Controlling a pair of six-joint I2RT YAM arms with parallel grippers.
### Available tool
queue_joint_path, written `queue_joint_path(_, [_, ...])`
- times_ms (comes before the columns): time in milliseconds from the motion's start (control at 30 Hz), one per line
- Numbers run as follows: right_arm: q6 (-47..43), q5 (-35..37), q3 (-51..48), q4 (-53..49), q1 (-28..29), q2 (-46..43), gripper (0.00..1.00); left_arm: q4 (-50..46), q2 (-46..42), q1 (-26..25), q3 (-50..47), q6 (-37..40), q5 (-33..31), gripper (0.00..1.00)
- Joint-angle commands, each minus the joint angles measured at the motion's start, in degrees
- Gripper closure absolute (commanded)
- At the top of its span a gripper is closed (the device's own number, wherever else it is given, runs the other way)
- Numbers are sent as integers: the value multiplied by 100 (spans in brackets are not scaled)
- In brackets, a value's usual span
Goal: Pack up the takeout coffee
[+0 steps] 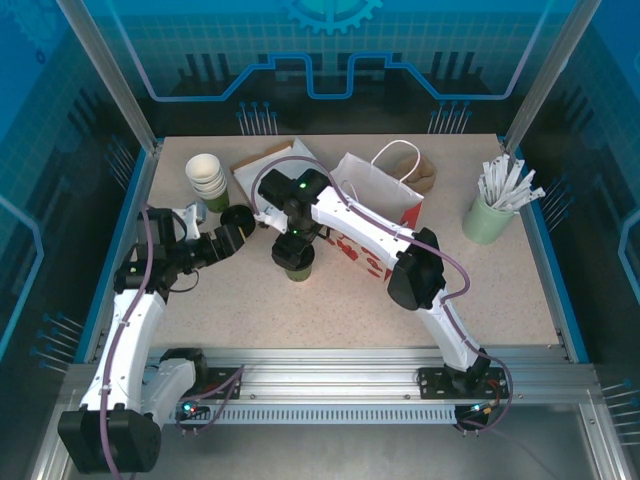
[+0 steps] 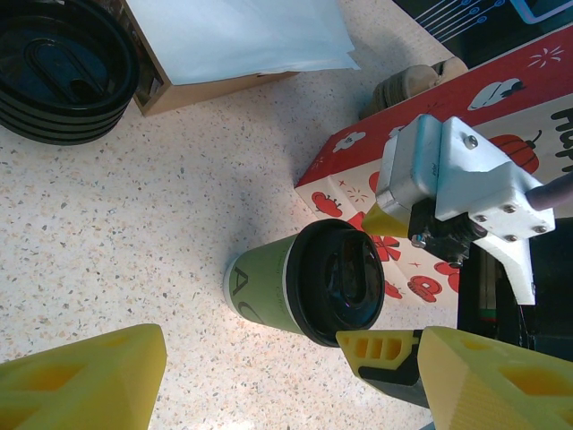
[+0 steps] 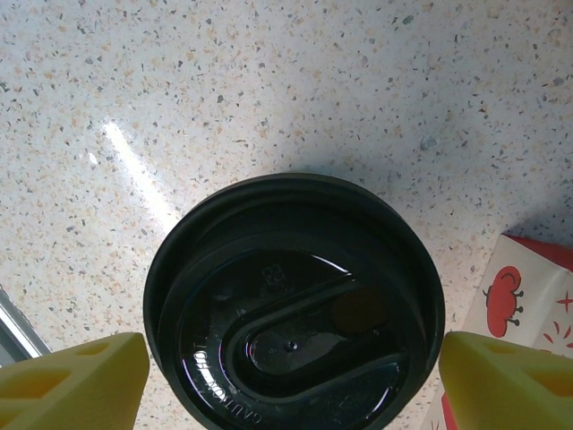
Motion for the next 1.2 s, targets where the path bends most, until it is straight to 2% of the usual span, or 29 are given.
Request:
queue_joint_path(0, [-6,-42,-63,-79,39,60,17,117,-69,41,-48,36,171,24])
queue_joint_path(133, [-8,20,-54,-98,43,93,19,113,-71,41,-47,44,177,24])
queue_joint_path(433, [-35,43,-46,-100,46,153,17,124,-77,41,-54,36,193,24])
queue_joint_path(933, [-52,42,-10,-101,52,241,19,131,-81,41,-63,31,233,24])
queue_joint_path(1167, [-61,45,-10,-125,51,225,26,140,-81,41,-70,35,240,24])
